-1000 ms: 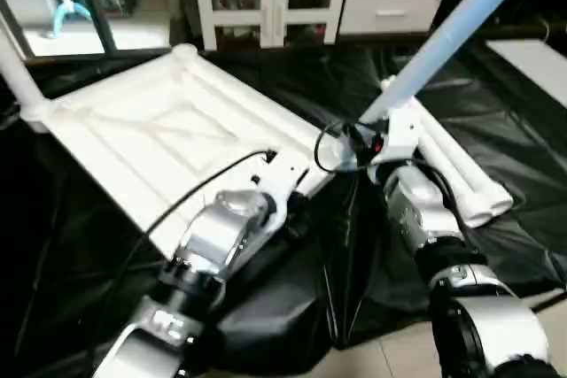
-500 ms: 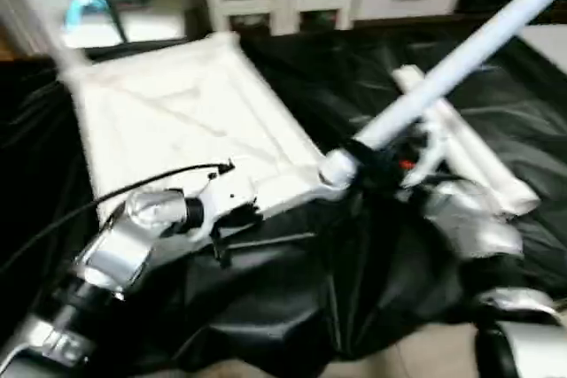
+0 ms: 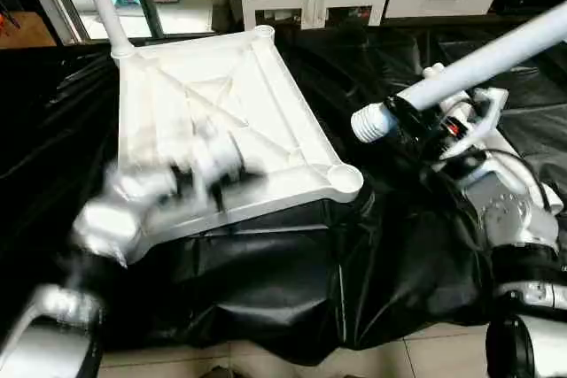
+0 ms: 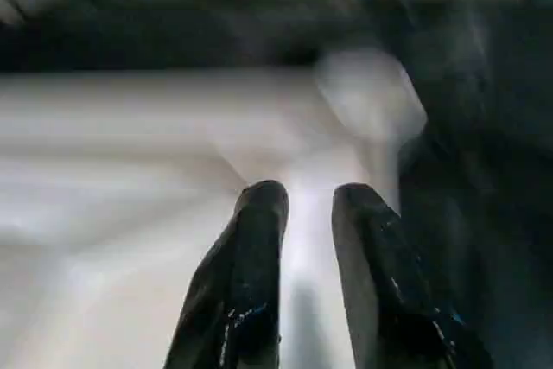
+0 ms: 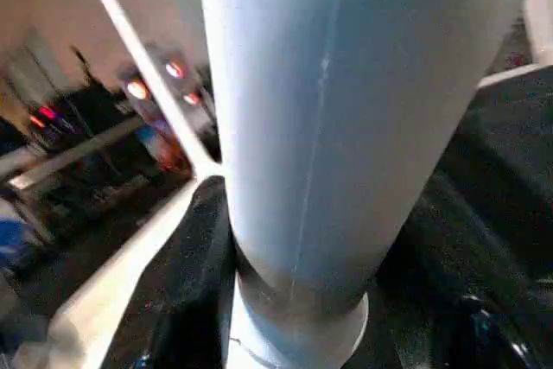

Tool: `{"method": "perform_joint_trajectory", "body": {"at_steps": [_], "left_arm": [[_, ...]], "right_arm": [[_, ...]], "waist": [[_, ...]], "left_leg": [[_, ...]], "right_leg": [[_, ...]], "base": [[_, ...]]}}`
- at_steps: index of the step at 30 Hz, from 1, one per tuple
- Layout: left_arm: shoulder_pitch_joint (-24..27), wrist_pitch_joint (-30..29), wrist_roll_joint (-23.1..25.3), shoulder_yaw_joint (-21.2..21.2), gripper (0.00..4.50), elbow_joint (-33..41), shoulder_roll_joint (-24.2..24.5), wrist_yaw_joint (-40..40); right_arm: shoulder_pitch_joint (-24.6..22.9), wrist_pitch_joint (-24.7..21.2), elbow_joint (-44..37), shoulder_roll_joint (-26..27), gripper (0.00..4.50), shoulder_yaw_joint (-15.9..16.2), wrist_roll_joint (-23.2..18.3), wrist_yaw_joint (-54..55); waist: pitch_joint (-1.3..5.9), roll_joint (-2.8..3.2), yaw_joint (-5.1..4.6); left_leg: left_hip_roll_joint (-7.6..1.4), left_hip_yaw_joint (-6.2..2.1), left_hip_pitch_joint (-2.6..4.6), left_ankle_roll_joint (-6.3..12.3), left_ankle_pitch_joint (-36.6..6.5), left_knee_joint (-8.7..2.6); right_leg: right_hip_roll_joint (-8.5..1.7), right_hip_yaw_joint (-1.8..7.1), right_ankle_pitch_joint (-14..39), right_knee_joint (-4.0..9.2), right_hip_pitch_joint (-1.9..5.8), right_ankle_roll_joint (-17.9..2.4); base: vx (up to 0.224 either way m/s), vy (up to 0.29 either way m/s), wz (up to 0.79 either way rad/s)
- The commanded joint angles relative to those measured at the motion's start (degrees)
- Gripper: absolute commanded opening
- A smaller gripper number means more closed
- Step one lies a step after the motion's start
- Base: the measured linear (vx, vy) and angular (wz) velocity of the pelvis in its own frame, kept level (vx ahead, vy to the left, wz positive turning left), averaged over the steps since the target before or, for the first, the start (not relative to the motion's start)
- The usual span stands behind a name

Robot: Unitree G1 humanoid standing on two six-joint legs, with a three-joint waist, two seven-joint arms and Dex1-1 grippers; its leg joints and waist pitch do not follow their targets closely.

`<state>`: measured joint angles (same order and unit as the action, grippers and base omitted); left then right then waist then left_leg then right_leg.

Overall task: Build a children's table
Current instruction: Insert table leg to table base

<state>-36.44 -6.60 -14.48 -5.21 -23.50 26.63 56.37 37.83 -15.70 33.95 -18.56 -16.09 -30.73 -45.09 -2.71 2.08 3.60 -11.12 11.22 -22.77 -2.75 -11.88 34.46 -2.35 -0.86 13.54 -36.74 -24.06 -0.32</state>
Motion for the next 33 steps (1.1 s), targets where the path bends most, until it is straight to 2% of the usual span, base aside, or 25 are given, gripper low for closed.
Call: {"method": "perform_joint_trajectory", "body": {"at_steps": [1,2,3,4,5,6,7,8,9,10,13,15,16,18,19,20,21,22,26,27,28,30,33], "left_arm": [[-2.2,-2.7,-5.3,4.6,1.44,0.5,-1.4,-1.5],[-3.3,-3.9,-7.6,6.3,1.48,1.2,-2.4,-2.4],[-3.4,-4.0,-7.8,6.5,1.54,1.3,-2.6,-2.5],[-4.9,-5.2,-10.9,8.5,1.66,2.9,-4.3,-4.1],[-5.6,-5.5,-12.1,9.3,1.78,3.7,-5.1,-4.8],[-5.6,-5.5,-12.1,9.3,1.78,3.7,-5.1,-4.8],[-7.5,-6.5,-13.6,9.8,1.91,6.5,-7.4,-7.5],[-7.5,-6.5,-13.6,9.8,1.91,6.5,-7.4,-7.5],[-8.5,-7.2,-13.8,9.3,1.91,8.3,-8.7,-8.7],[-10.2,-8.4,-12.4,7.2,2.17,11.7,-11.2,-10.5],[-10.8,-10.1,-12.0,4.7,2.29,14.8,-13.4,-11.4],[-11.0,-11.4,-12.9,4.2,2.37,15.9,-14.5,-12.0],[-11.6,-12.9,-14.7,4.1,2.49,17.4,-16.8,-14.1],[-11.8,-13.7,-15.7,4.2,2.72,18.0,-17.8,-14.8],[-11.9,-15.2,-17.0,4.4,2.77,18.7,-18.8,-15.8],[-11.9,-15.4,-17.2,4.5,2.86,18.8,-19.0,-15.9],[-11.7,-15.8,-17.2,4.5,2.86,19.2,-19.5,-16.3],[-11.4,-16.8,-16.5,4.4,2.99,19.4,-20.0,-17.7],[-11.5,-17.9,-14.2,4.7,3.23,18.3,-20.2,-21.2],[-11.8,-18.9,-14.8,5.5,3.23,17.9,-20.6,-22.7],[-12.1,-19.1,-14.7,5.8,3.42,17.6,-20.6,-23.5],[-12.9,-19.1,-14.0,6.9,3.59,16.0,-20.5,-26.4],[-14.2,-18.0,-13.8,10.2,3.74,13.1,-20.7,-30.5]], "right_arm": [[2.7,-0.1,-1.2,-1.4,1.83,0.8,2.0,2.4],[3.7,0.3,-0.8,-1.9,1.83,1.4,3.1,3.2],[3.8,0.4,-0.8,-2.0,1.83,1.4,3.3,3.3],[5.3,0.3,-0.3,-2.8,1.83,2.4,5.3,5.3],[5.9,0.7,-0.1,-3.8,1.83,4.2,8.0,6.1],[5.9,0.7,-0.1,-3.8,1.83,4.2,8.0,6.1],[6.2,2.5,-0.3,-6.3,1.83,10.1,15.2,5.6],[6.2,2.5,-0.3,-6.3,1.83,10.1,15.2,5.6],[6.1,3.2,-0.7,-8.0,1.83,14.4,19.9,4.2],[6.2,0.2,-3.1,-9.8,1.83,21.7,24.9,0.1],[6.8,-4.1,-6.1,-10.0,1.83,26.6,26.1,-3.2],[7.6,-3.9,-6.2,-9.6,1.83,27.8,27.2,-2.8],[9.4,-3.2,-5.9,-8.3,1.83,28.7,28.6,-1.1],[10.2,-2.6,-5.5,-7.6,1.83,28.8,29.2,-0.2],[11.0,-1.6,-4.8,-6.8,1.83,28.8,29.9,0.8],[11.1,-1.5,-4.7,-6.7,1.83,28.8,30.1,0.9],[11.3,-1.3,-4.7,-6.5,1.83,29.0,30.5,1.2],[11.5,-1.7,-5.4,-6.4,1.83,29.4,31.1,1.5],[11.4,-2.2,-7.6,-6.5,1.83,30.7,32.1,1.2],[11.5,-2.0,-7.8,-6.6,1.83,31.0,32.7,1.2],[11.5,-1.8,-7.9,-6.5,1.83,31.0,32.9,1.4],[11.8,-1.4,-7.7,-6.3,1.83,30.7,33.0,1.9],[12.4,-0.8,-7.1,-6.3,1.83,30.0,33.1,2.8]], "waist": [[4.98,-0.86,0.25],[4.97,-1.03,0.31],[4.99,-1.02,0.32],[5.03,-1.29,0.35],[5.15,-1.15,0.53],[5.20,-1.16,0.50],[5.21,-1.69,0.46],[5.39,-1.44,0.72],[5.34,-1.47,0.79],[5.32,-1.50,1.01],[5.23,-1.65,1.42],[5.35,-1.63,1.52],[5.31,-1.71,1.50],[5.32,-1.88,1.41],[5.31,-1.80,1.44],[5.31,-1.80,1.44],[5.20,-1.95,1.41],[5.11,-1.81,1.44],[5.16,-1.81,1.37],[5.17,-1.88,1.33],[5.14,-1.87,1.37],[5.12,-1.68,1.24],[5.10,-1.64,1.22]], "left_leg": [[-1.03,-0.40,1.35,3.72,6.6,-1.69],[-1.07,-0.41,1.28,3.96,6.8,-1.66],[-1.00,-0.44,1.18,4.03,7.2,-1.56],[-0.99,-0.41,1.07,4.51,7.9,-1.49],[-0.94,-0.46,1.13,4.79,8.9,-1.30],[-0.91,-0.53,0.98,4.87,9.6,-1.19],[-0.69,-0.36,0.74,5.71,10.1,-1.05],[-0.87,-0.60,0.97,5.63,11.2,-0.83],[-0.78,-0.52,0.85,5.98,11.3,-0.73],[-0.92,-0.69,0.74,6.04,11.9,-0.61],[-1.08,-0.68,0.43,6.94,11.2,-0.52],[-1.19,-0.71,0.52,7.21,11.1,-0.40],[-1.21,-0.68,0.58,7.10,11.1,-0.37],[-1.09,-0.59,0.61,6.69,10.6,-0.37],[-1.22,-0.74,0.66,6.41,9.7,-0.42],[-1.22,-0.74,0.66,6.41,9.7,-0.42],[-1.24,-0.67,0.67,6.44,9.5,-0.39],[-1.35,-0.68,0.87,6.57,9.1,-0.35],[-1.38,-0.81,0.87,6.77,9.8,-0.25],[-1.33,-0.80,0.83,6.75,9.7,-0.18],[-1.26,-0.84,0.76,6.70,9.6,-0.13],[-1.30,-0.84,0.82,6.83,9.4,-0.06],[-1.24,-0.86,0.91,6.46,7.2,-0.05]], "right_leg": [[-3.29,1.62,-31.8,1.35,4.97,-15.0],[-3.31,1.66,-31.3,1.30,5.03,-15.1],[-3.28,1.67,-31.5,1.20,5.10,-15.2],[-3.23,1.69,-32.2,1.10,5.19,-15.1],[-3.17,1.62,-33.1,1.00,5.16,-15.2],[-3.14,1.61,-33.6,0.83,5.25,-15.2],[-2.93,1.65,-34.9,0.80,5.39,-14.7],[-3.02,1.46,-35.9,0.64,5.33,-14.5],[-3.03,1.57,-36.4,0.57,5.32,-14.5],[-2.80,1.35,-36.8,0.44,5.58,-14.4],[-3.08,1.55,-37.4,0.20,5.54,-14.1],[-3.17,1.64,-37.5,0.04,5.54,-14.2],[-3.14,1.66,-37.5,0.11,5.41,-14.4],[-3.07,1.72,-36.7,0.24,5.43,-15.1],[-3.21,1.77,-34.4,0.31,5.42,-15.8],[-3.21,1.77,-34.4,0.31,5.42,-15.8],[-3.16,1.83,-33.4,0.42,5.33,-15.9],[-3.22,1.87,-31.2,0.57,5.20,-16.0],[-3.32,1.89,-29.6,0.50,5.22,-15.8],[-3.32,1.92,-29.4,0.53,5.23,-15.8],[-3.28,1.91,-29.1,0.49,5.24,-15.7],[-3.31,1.92,-28.8,0.49,5.04,-15.6],[-3.45,2.04,-26.3,0.76,5.03,-15.8]], "base": [[0.000,0.000,0.00],[0.000,0.000,0.00],[0.000,0.000,0.00],[0.000,0.000,0.00],[0.000,0.000,0.00],[0.000,0.000,0.00],[0.000,0.000,0.00],[0.000,0.000,0.00],[0.000,0.000,0.00],[0.000,0.000,0.00],[0.000,0.000,0.00],[0.000,0.000,0.00],[0.000,0.000,0.00],[0.000,0.000,0.00],[0.000,0.000,0.00],[0.000,0.000,0.00],[0.000,0.000,0.00],[0.000,0.000,0.00],[0.000,0.000,0.00],[0.000,0.000,0.00],[0.000,0.000,0.00],[0.000,0.000,0.00],[0.000,0.000,0.00]]}}
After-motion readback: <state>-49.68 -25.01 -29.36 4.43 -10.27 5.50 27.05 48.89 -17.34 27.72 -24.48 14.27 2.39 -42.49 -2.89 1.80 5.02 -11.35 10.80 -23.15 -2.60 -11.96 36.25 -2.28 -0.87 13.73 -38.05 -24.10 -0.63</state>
